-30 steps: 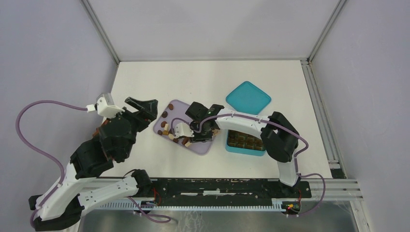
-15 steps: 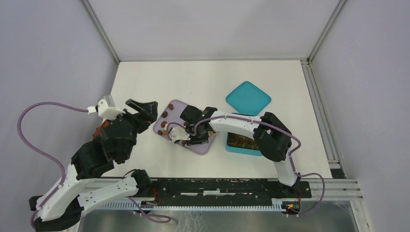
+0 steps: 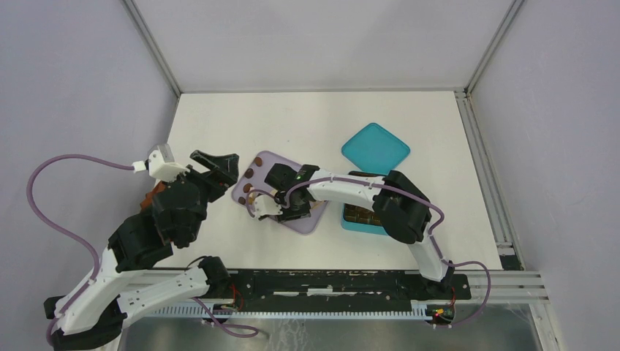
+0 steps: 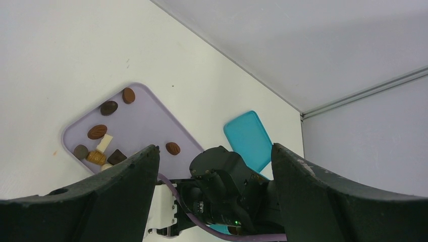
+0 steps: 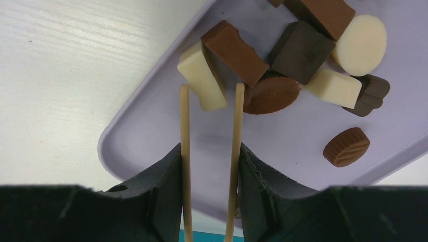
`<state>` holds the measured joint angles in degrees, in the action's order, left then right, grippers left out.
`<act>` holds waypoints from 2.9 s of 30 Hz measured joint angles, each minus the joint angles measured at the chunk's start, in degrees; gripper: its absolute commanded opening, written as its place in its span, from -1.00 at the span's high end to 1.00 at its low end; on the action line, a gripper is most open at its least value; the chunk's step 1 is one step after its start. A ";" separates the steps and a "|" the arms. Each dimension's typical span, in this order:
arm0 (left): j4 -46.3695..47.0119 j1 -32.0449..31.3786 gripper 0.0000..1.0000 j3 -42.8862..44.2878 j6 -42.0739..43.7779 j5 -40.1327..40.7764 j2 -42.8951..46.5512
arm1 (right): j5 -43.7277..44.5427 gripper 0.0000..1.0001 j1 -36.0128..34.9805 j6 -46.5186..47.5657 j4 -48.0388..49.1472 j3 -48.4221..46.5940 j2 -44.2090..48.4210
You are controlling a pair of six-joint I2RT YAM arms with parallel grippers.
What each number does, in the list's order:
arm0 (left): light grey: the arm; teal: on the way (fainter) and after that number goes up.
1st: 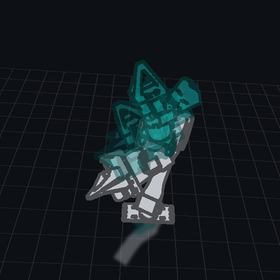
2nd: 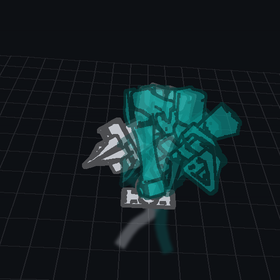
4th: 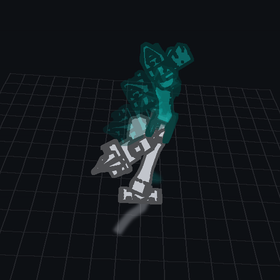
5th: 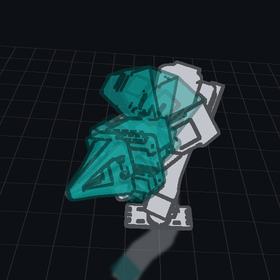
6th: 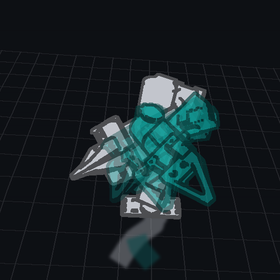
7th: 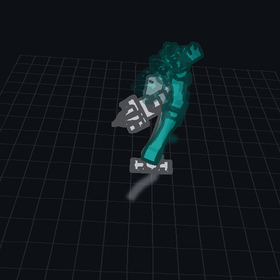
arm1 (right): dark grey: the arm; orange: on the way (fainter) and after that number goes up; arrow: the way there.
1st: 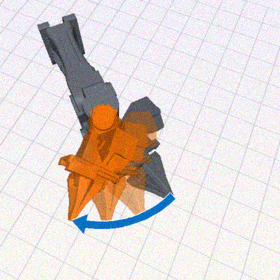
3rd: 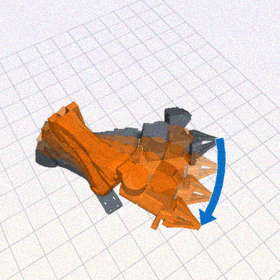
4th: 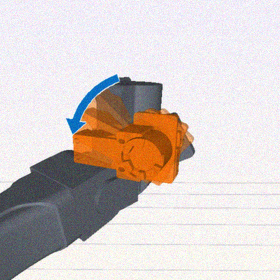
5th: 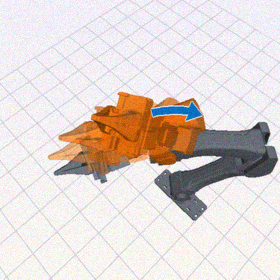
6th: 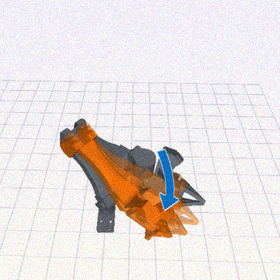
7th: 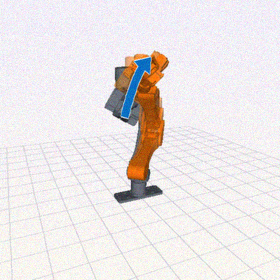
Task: Pack the chocolate
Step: Pick up the fake chocolate from the plate, then adjust the packing box at the center of the board.
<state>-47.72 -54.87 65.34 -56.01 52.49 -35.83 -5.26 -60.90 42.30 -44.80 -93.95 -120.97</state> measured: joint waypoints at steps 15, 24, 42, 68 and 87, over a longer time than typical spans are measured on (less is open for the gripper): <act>0.00 0.00 -0.72 -0.13 -0.04 -0.02 0.28 | 2.51 0.08 -1.25 0.68 -1.84 -0.66 -1.49; 0.00 0.00 -0.72 -0.13 -0.07 -0.02 0.28 | 3.43 0.32 -1.25 0.61 -3.04 -2.23 -2.84; 0.02 0.00 -0.72 -0.13 -0.07 -0.11 0.24 | -0.87 0.75 -0.07 0.15 -3.08 -0.17 1.01; 1.90 0.00 -0.72 -2.29 -2.08 -2.05 -0.33 | -10.49 0.76 11.80 -0.92 -3.52 5.90 19.30; 12.57 0.50 -0.76 -7.23 -2.67 -11.67 -19.47 | -15.21 0.74 33.35 2.69 -4.39 34.18 47.41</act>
<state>-35.16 -54.37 58.11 -58.67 40.82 -55.31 -20.47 -27.55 44.99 -49.19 -59.77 -73.56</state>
